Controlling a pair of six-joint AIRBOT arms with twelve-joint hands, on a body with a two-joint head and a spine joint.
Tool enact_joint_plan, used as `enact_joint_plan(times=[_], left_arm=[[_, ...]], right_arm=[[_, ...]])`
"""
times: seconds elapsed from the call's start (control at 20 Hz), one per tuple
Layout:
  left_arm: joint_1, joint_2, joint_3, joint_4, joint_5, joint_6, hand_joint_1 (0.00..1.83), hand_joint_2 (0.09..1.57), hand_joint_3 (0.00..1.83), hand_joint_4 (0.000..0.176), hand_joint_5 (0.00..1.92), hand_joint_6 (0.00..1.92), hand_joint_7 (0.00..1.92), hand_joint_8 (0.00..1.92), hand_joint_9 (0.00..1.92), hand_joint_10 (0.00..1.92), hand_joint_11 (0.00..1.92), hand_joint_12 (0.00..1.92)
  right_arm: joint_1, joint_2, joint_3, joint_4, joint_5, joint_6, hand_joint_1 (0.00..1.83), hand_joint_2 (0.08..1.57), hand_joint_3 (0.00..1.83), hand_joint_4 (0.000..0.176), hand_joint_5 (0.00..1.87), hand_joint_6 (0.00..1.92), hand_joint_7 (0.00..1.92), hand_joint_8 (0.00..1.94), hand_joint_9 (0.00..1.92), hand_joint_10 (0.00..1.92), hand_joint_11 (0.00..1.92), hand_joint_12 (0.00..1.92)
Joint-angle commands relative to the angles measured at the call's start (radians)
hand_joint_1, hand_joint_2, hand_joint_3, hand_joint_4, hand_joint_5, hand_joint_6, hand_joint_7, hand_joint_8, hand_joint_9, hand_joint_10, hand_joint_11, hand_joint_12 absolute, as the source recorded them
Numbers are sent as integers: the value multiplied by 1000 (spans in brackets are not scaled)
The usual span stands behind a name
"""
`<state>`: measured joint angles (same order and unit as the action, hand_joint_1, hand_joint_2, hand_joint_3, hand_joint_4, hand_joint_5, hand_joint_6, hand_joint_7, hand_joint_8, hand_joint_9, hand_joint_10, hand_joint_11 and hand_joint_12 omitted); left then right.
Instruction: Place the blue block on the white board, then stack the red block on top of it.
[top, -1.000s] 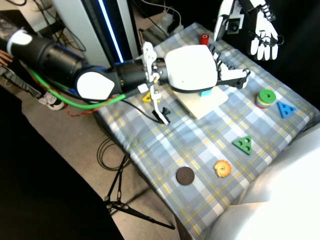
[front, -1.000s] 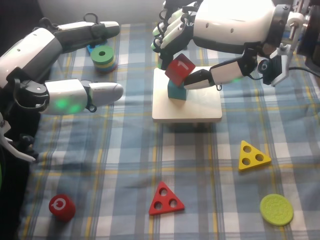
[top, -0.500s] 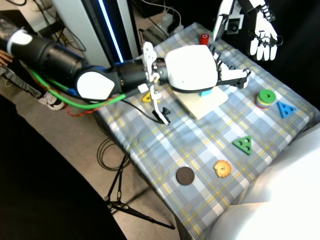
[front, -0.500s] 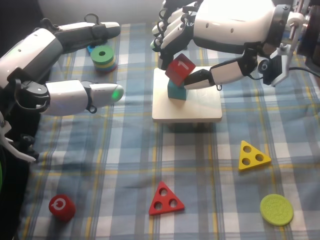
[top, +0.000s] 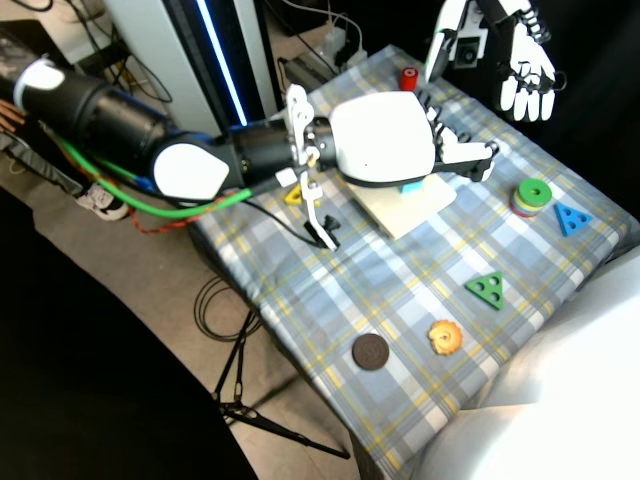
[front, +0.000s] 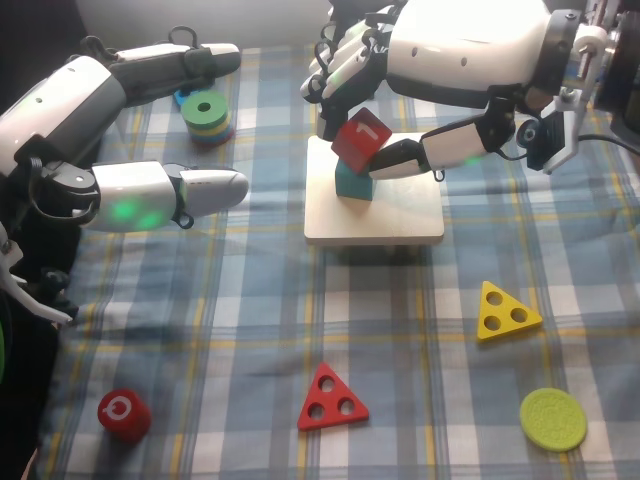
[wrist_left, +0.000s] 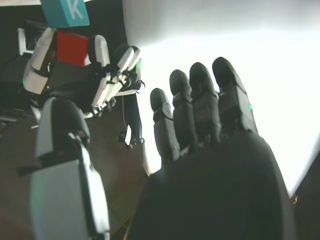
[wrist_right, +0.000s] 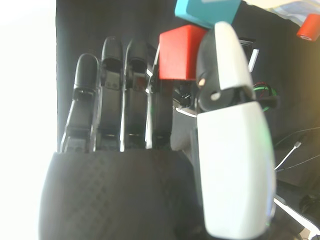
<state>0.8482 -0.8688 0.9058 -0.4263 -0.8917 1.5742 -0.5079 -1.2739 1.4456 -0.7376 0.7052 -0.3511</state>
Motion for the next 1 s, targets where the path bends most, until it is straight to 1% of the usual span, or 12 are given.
enact_joint_plan(times=[0.0,0.1,0.2,0.3,0.35,0.4,0.5,0.55,0.6,0.7,0.85,0.95], left_arm=[[-16,-3,3,20,-124,-7,925,950,0,122,475,2,438,1,298,0,0,419],[-16,-3,3,20,-124,-7,918,953,0,122,474,1,443,1,307,2,0,457],[-16,-3,3,20,-124,-7,944,948,0,115,477,2,443,1,304,1,0,461],[-15,-3,4,20,-124,-7,949,948,0,117,471,0,438,0,296,1,0,441],[-15,-3,4,20,-124,-7,948,948,0,116,472,1,442,1,301,3,0,441],[-15,-4,5,20,-123,-7,958,950,0,117,461,1,427,1,287,3,0,399],[-16,-4,5,20,-123,-7,952,950,0,116,466,3,430,3,281,1,0,389],[-16,-4,6,20,-123,-7,949,949,0,123,467,2,437,3,291,3,0,424],[-16,-4,6,20,-124,-7,938,961,5,124,465,1,438,2,296,4,0,432],[-16,-5,6,20,-123,-7,944,971,2,117,465,0,437,0,294,1,0,437],[-16,-5,7,20,-124,-7,958,970,1,122,458,1,435,3,293,3,0,403],[-16,-5,7,20,-124,-7,950,966,0,119,467,3,441,3,299,3,0,436]], right_arm=[[16,-1,0,46,91,5,1095,1108,2,0,983,973,708,0,615,1,24,1160],[16,-1,0,46,91,5,1093,1110,1,0,978,981,701,2,608,3,14,1156],[16,-1,2,46,91,5,1082,1111,0,7,975,986,703,2,621,8,26,1153],[16,-1,2,44,91,5,1082,1111,0,7,975,986,682,0,605,0,20,1149],[16,-1,2,43,91,5,1072,1112,0,31,971,992,674,1,598,1,16,1146],[16,-1,2,42,91,5,1069,1112,0,37,972,992,677,3,606,5,20,1147],[16,-1,3,42,91,5,1073,1106,0,37,983,974,680,3,621,9,35,1150],[16,-1,4,42,91,5,1070,1026,0,0,853,414,674,6,622,8,25,1161],[16,-1,4,42,91,5,1064,1006,0,0,870,161,673,5,620,6,21,1167],[16,-1,4,42,91,5,1065,990,0,0,888,22,670,1,616,2,5,1193],[16,-1,4,42,91,5,1040,971,0,0,839,0,640,0,549,0,0,1124],[16,-1,4,42,91,5,1022,973,0,0,826,0,628,0,531,0,0,1086]])
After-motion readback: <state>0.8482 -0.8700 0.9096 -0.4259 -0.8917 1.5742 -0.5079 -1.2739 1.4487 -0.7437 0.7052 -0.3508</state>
